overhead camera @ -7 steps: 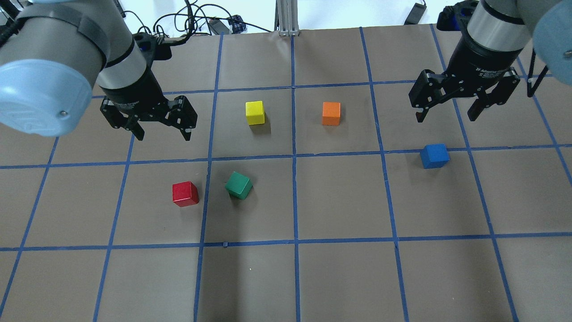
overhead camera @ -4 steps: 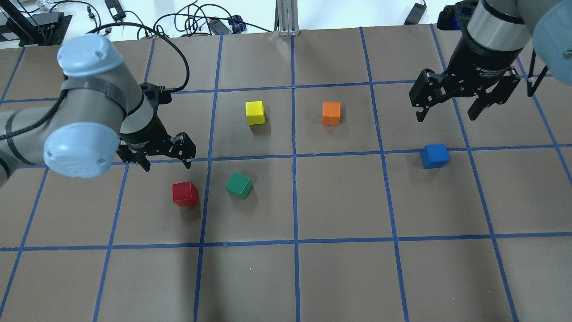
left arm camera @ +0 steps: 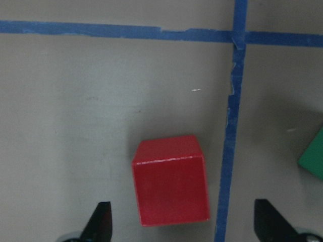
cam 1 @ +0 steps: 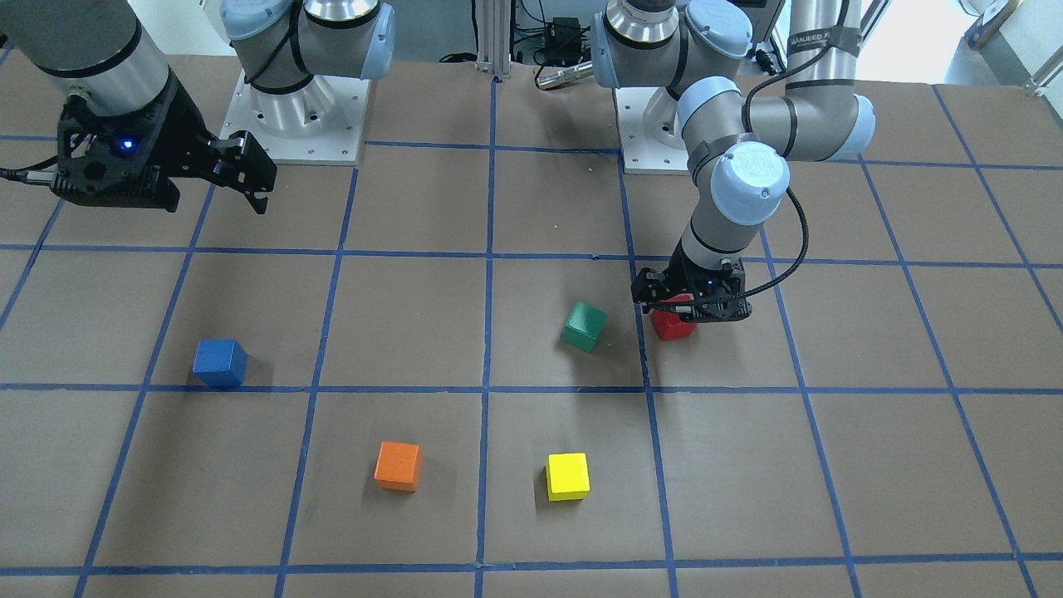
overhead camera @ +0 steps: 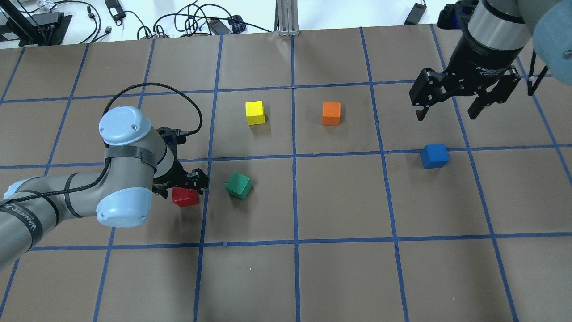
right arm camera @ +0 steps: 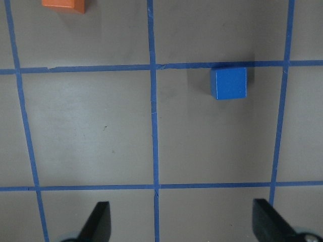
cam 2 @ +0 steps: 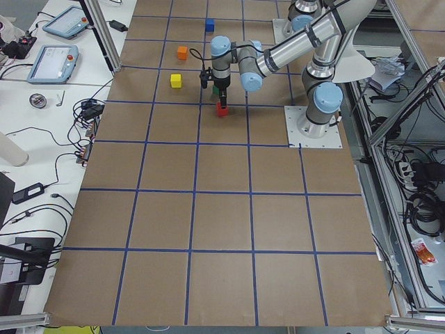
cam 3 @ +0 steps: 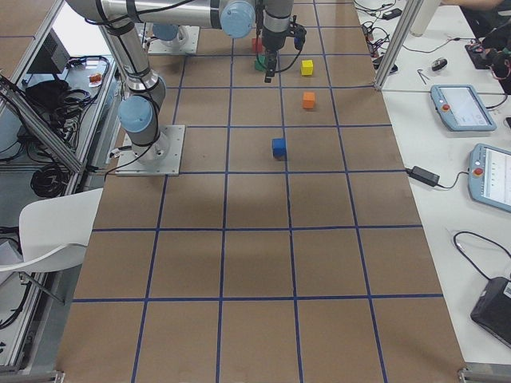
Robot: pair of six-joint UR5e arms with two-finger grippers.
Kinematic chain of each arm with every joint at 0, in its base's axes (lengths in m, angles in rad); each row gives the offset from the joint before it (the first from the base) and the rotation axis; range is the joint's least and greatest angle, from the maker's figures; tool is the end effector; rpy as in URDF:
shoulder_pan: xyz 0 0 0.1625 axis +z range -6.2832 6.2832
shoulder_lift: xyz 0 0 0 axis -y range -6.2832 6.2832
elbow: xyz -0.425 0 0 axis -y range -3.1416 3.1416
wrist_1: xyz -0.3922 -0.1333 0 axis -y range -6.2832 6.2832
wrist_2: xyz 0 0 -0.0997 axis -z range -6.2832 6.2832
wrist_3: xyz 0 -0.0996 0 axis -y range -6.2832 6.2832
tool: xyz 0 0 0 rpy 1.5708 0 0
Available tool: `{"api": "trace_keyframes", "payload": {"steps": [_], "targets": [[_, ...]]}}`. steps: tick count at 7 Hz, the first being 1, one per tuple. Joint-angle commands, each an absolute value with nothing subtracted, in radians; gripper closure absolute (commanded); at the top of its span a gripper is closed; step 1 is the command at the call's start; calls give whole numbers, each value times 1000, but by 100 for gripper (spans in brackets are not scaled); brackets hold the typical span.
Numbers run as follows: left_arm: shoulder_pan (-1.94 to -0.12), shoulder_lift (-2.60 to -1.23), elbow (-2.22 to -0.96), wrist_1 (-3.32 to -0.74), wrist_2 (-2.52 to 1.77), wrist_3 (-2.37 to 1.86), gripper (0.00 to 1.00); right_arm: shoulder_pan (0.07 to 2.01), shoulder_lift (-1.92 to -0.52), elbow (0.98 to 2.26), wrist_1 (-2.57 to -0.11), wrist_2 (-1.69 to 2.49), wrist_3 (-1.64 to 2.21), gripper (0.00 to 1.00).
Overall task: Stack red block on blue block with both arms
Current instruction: 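Close the left gripper on the red cube and lift it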
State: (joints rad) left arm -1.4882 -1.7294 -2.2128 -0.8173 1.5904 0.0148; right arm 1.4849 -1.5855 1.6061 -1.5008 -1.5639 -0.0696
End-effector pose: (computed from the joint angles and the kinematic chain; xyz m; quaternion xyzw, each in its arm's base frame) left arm -0.0950 -0.4445 0.1965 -0.0336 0.9991 0.0240 0.0086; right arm 0.0926 -0.4859 0.4712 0.0083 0.9989 0.0449 0.0070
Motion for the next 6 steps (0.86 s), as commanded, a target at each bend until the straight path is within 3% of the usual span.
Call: {"api": "trace_keyframes", "payload": {"steps": [1,2,3,4,6], "targets": [[-1488,-1787,-2229,-740,1598,31,47,1485,-1586,1606,-1500,-1563,-68,0],[-1488,-1784,-2224,-736,1597,31,79,1485,-1586,1606,-1500,-1563,-67,0],[-1488,-1773,-2208,-742,1597,31,86,1485,-1586,1606,-1500,-1565,-67,0],[-1493,-1761,-2177,-764,1595,32,87,1485,-1586,1606,-1500,-1565,-67,0],[-1525,-1787,-1983,-948,1563,51,86,1485,-1586,1606,-1499,-1565,-69,0]]}}
